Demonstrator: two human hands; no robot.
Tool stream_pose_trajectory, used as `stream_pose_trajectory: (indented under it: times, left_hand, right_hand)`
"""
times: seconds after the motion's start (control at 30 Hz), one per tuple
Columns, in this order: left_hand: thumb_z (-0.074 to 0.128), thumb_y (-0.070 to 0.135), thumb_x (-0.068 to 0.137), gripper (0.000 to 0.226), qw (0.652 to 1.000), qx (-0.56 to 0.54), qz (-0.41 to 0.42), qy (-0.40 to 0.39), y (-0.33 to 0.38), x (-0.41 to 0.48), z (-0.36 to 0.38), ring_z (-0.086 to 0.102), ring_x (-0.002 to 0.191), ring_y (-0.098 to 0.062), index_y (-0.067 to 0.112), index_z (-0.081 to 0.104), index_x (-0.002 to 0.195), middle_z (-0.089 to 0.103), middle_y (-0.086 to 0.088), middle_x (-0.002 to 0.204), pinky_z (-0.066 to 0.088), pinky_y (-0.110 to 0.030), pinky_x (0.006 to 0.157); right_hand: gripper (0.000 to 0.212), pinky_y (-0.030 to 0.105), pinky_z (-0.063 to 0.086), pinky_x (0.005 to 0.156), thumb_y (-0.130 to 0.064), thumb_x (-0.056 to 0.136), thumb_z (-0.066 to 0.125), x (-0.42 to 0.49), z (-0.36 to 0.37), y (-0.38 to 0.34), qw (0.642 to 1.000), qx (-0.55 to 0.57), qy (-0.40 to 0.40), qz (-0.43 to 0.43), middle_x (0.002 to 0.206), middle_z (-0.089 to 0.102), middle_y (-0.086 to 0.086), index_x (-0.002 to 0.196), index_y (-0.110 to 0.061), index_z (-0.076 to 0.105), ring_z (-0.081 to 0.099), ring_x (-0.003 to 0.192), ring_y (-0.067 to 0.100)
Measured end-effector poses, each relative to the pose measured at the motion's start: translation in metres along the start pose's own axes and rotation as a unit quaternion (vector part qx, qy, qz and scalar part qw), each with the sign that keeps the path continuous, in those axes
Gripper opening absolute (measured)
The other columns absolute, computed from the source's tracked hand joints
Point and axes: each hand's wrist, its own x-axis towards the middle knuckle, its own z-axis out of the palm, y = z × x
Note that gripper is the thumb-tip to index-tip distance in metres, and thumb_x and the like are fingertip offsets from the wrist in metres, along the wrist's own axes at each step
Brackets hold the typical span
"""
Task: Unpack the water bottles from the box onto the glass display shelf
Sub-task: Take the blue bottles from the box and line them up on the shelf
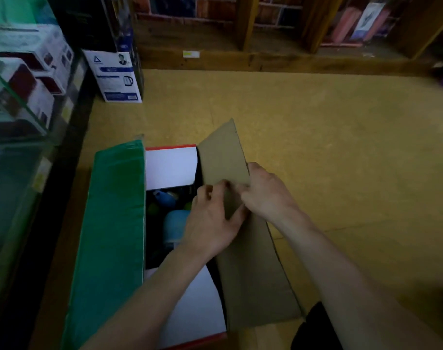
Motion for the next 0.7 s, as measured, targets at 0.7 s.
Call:
stream_pose_trajectory:
  times: [0.7]
  left_hand:
    - [0.065, 0.027, 0.094, 0.085, 0.99, 0.101, -0.079, -0.065, -0.024, 0.004, 0.026, 0.05, 0.122, -0.035, 0.019, 0.01, 0.159, 0.049, -0.019, 0.131, 0.047, -0.044, 0.101]
  right_hand:
    - [0.04, 0.031, 0.051, 0.06, -0.041, 0.1, 0.043, 0.05, 0.074, 0.034, 0.981, -0.042, -0.189, 0.005, 0.113, 0.07, 0.014, 0.12, -0.011, 0.062, 0.067, 0.087, 0.028]
